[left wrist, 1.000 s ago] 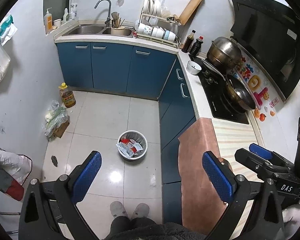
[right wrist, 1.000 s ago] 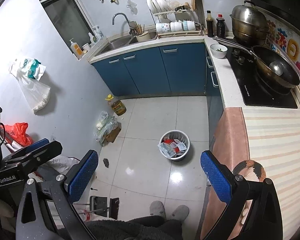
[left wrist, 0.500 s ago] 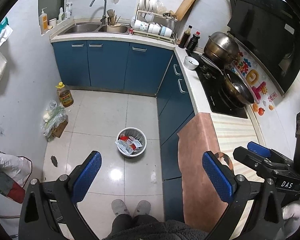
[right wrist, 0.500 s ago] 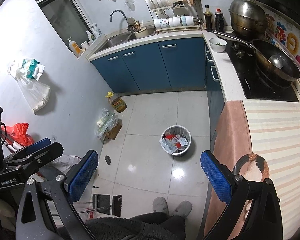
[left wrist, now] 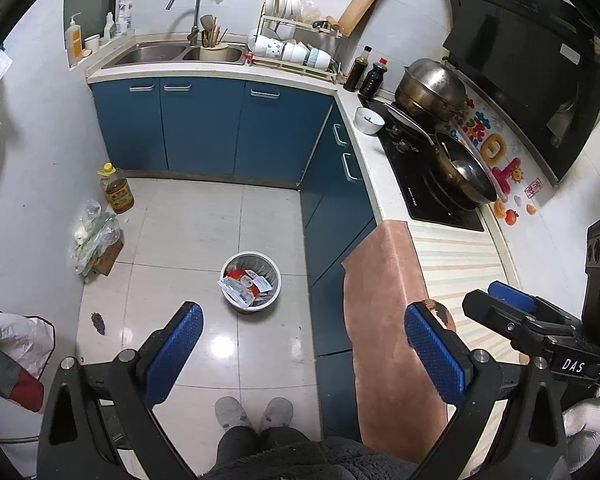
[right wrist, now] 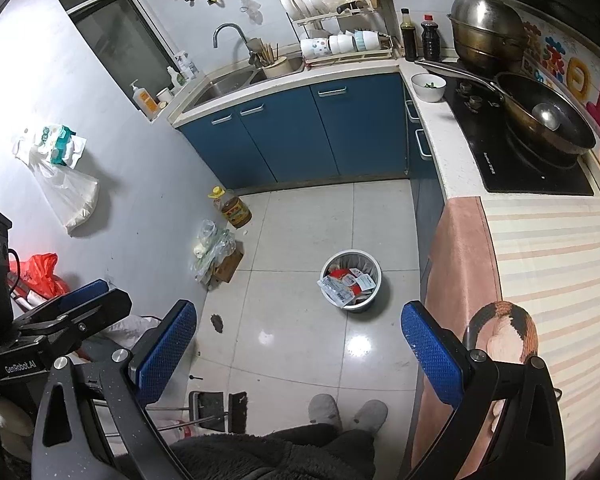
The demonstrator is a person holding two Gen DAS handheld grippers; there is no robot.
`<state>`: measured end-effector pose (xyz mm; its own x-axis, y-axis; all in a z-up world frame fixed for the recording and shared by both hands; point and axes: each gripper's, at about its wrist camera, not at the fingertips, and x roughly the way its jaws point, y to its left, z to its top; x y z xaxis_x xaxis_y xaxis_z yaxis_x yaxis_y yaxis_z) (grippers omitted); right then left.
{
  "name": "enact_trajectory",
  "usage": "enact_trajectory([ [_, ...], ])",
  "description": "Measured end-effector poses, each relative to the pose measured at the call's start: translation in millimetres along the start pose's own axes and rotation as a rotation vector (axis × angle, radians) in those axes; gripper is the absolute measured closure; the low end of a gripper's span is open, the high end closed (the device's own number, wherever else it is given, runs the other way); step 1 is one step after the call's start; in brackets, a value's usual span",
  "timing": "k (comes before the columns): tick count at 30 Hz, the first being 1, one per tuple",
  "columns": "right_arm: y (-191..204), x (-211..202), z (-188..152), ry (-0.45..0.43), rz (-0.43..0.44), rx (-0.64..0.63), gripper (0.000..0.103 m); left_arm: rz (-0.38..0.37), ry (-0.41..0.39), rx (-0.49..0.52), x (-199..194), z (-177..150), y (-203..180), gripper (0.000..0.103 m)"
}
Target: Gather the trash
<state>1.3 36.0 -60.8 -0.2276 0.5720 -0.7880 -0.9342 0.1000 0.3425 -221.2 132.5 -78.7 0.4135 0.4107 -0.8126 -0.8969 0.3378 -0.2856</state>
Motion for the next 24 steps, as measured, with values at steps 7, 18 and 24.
enact_trajectory([
  [7, -2.7, -1.9, -1.7, 0.003, 0.002, 0.004, 0.0, -0.014, 0.008, 0.014, 0.2, 0.6, -1.4, 0.0],
  [18, -3.6, -3.5, -6.1, 0.007, 0.023, 0.03, 0.0, -0.058, 0.01, 0.022, -2.5, 0.2, -3.3, 0.0],
  [24, -5.5, -5.0, -6.9, 0.009, 0.026, 0.038, 0.0, -0.062, 0.01, 0.028, -2.7, 0.2, -5.2, 0.0],
])
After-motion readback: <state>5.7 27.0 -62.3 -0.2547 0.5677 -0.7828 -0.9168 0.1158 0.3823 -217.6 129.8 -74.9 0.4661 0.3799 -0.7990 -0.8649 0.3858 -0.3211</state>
